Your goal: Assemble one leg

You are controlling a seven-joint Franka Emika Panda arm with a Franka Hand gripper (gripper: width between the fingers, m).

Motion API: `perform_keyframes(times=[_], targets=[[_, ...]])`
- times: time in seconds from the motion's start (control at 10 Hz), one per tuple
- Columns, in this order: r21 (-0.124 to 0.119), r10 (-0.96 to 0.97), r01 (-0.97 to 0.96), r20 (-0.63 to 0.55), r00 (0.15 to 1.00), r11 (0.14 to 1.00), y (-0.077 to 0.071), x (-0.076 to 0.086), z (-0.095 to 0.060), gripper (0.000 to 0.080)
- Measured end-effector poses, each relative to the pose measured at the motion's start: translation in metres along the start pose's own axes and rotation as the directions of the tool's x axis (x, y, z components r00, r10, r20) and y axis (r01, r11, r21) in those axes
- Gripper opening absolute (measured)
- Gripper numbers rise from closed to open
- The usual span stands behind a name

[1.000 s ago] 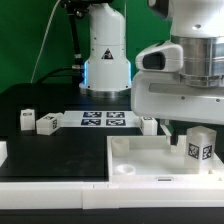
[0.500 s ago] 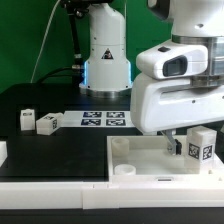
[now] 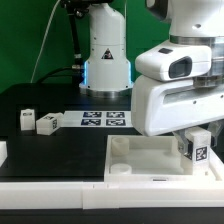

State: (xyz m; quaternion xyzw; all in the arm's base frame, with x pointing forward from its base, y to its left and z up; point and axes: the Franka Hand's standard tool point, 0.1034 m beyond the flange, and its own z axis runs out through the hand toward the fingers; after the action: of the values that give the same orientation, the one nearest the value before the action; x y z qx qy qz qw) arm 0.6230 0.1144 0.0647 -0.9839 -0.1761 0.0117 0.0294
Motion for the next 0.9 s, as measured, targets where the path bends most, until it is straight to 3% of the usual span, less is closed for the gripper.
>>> perform_keyframes(times=[0.2, 0.4, 0.6, 0.9], targets=[[0.002, 0.246, -0.246, 0.002, 0.969, 0.969, -0.001, 0.0, 0.0, 0.0288], [0.001, 0.554, -0.554, 0.002, 0.832, 0.832, -0.002, 0.0, 0.0, 0.0288], [-0.005, 0.716, -0.716, -0.003, 0.698, 0.698, 0.003, 0.0, 0.0, 0.0288], [-0.041, 0.871, -0.871, -0.026, 0.49, 0.489, 0.016, -0.006, -0.003, 0.0301]])
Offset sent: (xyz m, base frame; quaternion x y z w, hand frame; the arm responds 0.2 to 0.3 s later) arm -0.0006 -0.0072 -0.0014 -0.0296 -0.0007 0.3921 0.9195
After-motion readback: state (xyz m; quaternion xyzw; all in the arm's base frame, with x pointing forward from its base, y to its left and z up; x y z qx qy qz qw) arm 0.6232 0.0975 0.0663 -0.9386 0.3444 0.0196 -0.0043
